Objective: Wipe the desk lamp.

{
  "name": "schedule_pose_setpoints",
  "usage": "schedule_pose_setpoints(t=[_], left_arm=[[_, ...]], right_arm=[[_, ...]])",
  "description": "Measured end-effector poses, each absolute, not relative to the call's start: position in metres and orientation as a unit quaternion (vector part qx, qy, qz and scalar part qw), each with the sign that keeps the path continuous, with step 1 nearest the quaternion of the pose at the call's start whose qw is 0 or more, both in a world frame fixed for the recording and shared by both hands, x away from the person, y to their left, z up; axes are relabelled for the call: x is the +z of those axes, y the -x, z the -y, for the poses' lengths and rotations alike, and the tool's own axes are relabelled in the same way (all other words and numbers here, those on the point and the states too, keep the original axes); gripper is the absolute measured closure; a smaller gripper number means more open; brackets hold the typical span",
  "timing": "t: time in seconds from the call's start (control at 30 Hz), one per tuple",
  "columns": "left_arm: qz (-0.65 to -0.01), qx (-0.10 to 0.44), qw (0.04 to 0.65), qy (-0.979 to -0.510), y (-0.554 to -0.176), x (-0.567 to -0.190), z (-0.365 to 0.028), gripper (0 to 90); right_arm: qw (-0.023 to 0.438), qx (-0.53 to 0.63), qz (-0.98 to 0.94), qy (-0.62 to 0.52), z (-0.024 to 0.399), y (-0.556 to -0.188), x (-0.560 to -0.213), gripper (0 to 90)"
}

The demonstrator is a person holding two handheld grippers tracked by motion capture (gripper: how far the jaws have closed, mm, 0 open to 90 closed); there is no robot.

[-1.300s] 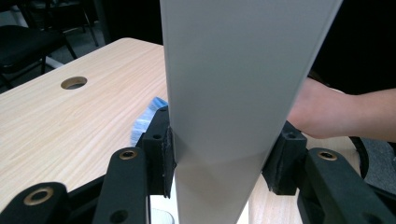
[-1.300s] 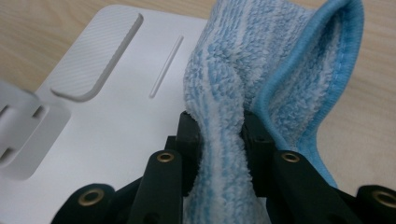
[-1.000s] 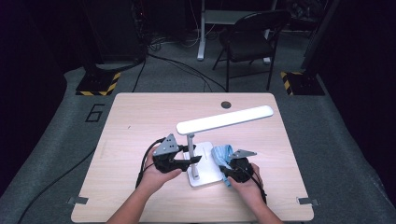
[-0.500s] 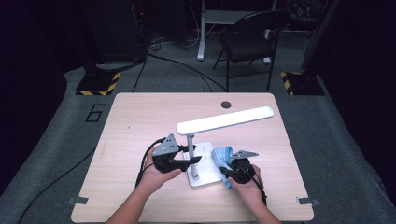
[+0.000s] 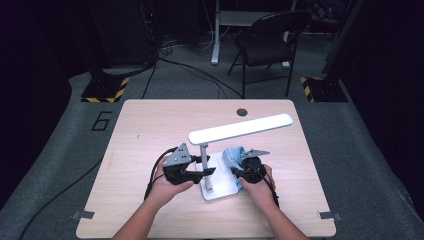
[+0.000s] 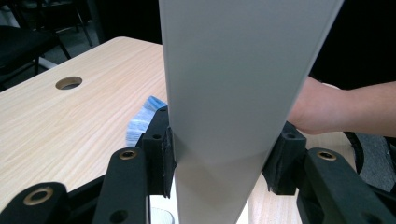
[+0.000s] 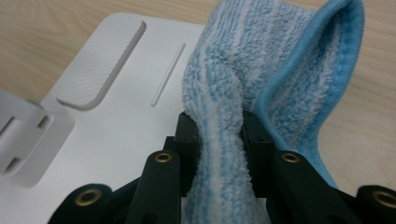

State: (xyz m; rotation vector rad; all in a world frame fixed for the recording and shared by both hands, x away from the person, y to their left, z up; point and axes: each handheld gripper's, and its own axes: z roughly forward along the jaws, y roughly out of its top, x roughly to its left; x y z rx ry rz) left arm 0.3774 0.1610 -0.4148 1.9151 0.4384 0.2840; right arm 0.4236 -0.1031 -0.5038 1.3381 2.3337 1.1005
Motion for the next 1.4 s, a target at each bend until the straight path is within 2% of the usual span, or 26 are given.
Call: schedule_pose_setpoints(t=[0.8,1.4], left_arm=[[-0.183,0.121,0.552,-0.804,-0.378,-0.416,-0.161,52.4],[-0.201,0.127,0.550,-0.800,-0.377,-0.416,-0.160,52.5]], right_arm=[[0.129,0.369,-0.804,-0.448,0.088,-0.466,-0.502,71.1],[0.113,0.390,-0.799,-0.443,0.109,-0.410,-0.504,71.8]])
